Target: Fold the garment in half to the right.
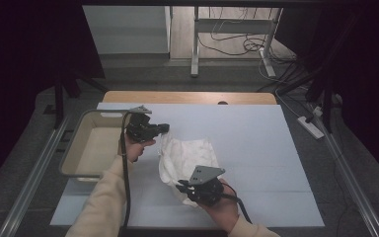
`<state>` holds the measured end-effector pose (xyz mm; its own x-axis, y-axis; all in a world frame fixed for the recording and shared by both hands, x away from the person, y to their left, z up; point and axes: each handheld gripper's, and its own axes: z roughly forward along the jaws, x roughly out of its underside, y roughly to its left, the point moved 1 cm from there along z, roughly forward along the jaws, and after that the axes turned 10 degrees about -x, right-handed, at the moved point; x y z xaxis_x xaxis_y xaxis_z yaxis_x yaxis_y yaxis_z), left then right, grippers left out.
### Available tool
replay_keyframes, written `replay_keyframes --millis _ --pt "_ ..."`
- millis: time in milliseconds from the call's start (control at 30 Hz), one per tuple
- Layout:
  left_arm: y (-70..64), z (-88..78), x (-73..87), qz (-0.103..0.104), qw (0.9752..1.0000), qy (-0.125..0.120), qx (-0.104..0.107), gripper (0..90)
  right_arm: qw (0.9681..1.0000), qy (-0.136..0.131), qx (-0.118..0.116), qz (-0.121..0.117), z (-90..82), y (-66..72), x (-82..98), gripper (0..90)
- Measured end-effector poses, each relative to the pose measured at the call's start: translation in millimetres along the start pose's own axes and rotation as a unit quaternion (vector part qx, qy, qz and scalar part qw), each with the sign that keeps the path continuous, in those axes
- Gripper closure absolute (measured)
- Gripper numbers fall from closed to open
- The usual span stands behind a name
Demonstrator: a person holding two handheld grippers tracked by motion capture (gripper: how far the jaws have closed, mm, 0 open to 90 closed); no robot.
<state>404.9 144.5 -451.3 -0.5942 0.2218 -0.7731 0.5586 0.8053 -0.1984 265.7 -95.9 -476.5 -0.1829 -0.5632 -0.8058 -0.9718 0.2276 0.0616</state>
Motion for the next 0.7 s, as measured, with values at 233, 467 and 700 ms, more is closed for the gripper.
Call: replay_keyframes --millis 233,467,700 --pt "-4.0 7.7 -0.6 0.002 1.0 0.005 0.001 86.6 0.9999 0.001 0.006 0.009 -6.7 -3.9 7.2 80.5" --pt "-11.0 16.1 -3.2 0.011 0.9999 0.006 0.004 86.6 0.9998 0.003 0.011 0.015 -12.5 -5.1 14.2 80.5" --pt "-17.4 27.4 -5.7 0.019 0.9997 0.01 0.008 86.6 0.9996 0.006 0.017 0.021 -17.3 -6.8 20.6 80.5"
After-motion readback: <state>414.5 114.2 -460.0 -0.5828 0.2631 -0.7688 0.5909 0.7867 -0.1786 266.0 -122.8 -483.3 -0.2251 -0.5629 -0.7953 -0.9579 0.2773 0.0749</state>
